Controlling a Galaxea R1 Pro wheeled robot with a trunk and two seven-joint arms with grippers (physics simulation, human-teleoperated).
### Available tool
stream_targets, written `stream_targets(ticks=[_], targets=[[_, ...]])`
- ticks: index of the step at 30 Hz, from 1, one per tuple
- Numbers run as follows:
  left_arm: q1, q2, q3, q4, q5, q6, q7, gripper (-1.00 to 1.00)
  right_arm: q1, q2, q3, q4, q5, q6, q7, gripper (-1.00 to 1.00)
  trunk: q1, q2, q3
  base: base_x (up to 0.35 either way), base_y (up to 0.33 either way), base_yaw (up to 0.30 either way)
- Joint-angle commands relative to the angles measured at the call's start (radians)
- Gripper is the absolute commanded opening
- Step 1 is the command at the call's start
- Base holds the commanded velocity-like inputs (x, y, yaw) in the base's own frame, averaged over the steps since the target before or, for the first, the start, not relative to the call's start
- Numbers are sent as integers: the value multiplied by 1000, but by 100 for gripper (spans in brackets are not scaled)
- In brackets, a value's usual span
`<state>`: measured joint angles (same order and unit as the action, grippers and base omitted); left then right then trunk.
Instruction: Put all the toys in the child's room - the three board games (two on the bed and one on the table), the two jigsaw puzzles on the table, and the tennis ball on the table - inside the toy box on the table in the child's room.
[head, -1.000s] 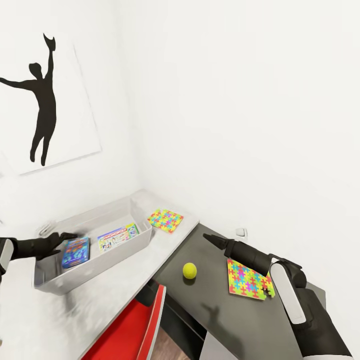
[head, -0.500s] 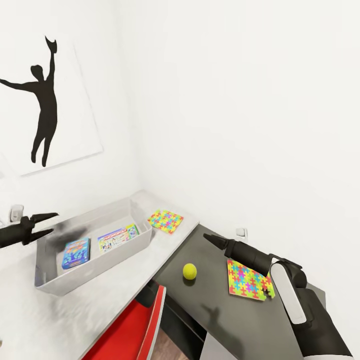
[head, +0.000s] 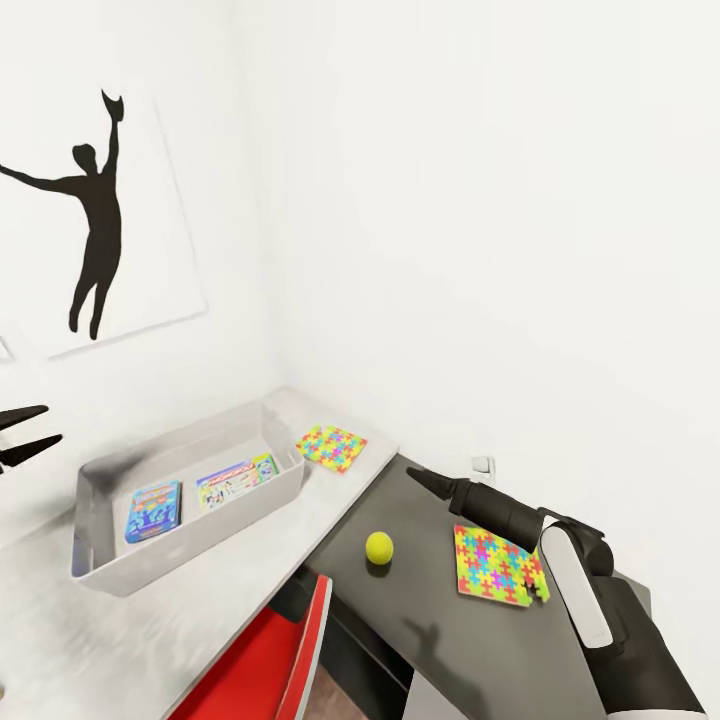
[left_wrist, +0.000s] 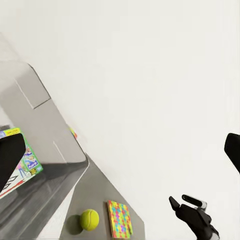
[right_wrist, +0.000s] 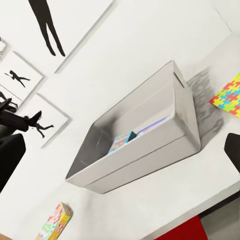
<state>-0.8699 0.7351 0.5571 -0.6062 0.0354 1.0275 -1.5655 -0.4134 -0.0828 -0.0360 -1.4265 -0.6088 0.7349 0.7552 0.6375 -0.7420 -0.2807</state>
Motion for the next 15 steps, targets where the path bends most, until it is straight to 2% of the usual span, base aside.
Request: stream_targets(ticks=[1, 8, 15], targets=[[14, 16, 0, 0, -2, 8, -5, 100, -1, 0, -1, 0, -3, 6, 1, 100, 0, -1, 0, -32, 5, 0], [88, 75, 0, 3, 1, -20, -5, 100, -1, 0, -1, 0, -3, 6, 1, 100, 0, -1, 11, -115, 71, 0], [148, 103, 1, 40, 3, -91, -5, 100, -1, 0, -1, 0, -2, 5, 1, 100, 0, -1, 23, -181, 63, 2]])
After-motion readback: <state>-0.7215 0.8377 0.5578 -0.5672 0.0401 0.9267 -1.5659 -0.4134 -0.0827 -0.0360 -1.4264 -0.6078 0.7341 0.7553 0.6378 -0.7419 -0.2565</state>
